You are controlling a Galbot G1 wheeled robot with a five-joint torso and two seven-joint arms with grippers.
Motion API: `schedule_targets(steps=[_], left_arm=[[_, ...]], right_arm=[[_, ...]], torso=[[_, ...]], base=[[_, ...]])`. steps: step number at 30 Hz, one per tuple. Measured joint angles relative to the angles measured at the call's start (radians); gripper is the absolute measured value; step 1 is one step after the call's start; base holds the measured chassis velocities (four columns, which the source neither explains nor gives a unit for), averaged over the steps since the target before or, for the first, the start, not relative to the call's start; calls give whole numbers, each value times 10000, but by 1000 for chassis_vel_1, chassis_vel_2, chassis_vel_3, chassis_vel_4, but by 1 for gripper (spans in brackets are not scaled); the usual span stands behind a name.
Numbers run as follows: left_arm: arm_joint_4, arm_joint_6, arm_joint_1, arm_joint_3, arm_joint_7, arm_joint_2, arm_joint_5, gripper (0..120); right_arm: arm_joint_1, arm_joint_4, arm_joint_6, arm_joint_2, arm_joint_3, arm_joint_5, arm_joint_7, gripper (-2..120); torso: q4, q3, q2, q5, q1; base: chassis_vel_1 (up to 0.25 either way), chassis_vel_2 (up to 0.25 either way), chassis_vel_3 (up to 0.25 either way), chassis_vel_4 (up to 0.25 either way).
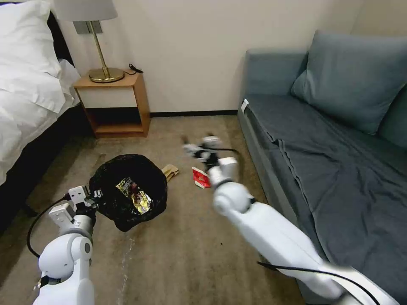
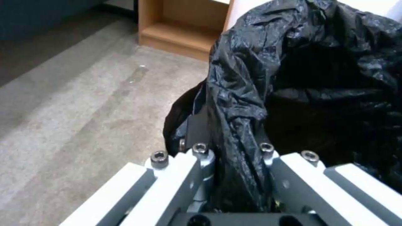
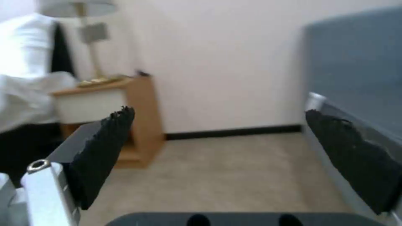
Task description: Pick up the trash bin, then pick up the garbage on the floor and place it into the trash bin.
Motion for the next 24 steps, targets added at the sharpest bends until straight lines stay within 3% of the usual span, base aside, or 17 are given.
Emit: schedule_targets(steps=[2, 4, 9, 24], left_arm=[[17, -17, 35, -61, 27, 38, -69, 4], [51, -76, 73, -151, 71, 136, -175, 4], [87, -102, 51, -188, 98, 215, -241, 4], [206, -337, 165, -278, 192, 264, -242, 4]], right_arm=[[-611, 60, 136, -7, 576, -250, -318, 100], [-1616, 34, 839, 122, 1466, -920, -848, 100], [-2193, -198, 1383, 326, 1851, -1655, -1284, 100], [-2323, -316, 1471, 460, 1891, -1805, -1634, 100]], torso=[[1, 0, -1, 2, 0], [0, -1, 0, 1, 0], [2, -1, 0, -1, 0], [4, 0, -1, -3, 0]], base=[[0, 0, 0, 0], [0, 0, 0, 0], [0, 0, 0, 0], [0, 0, 0, 0]])
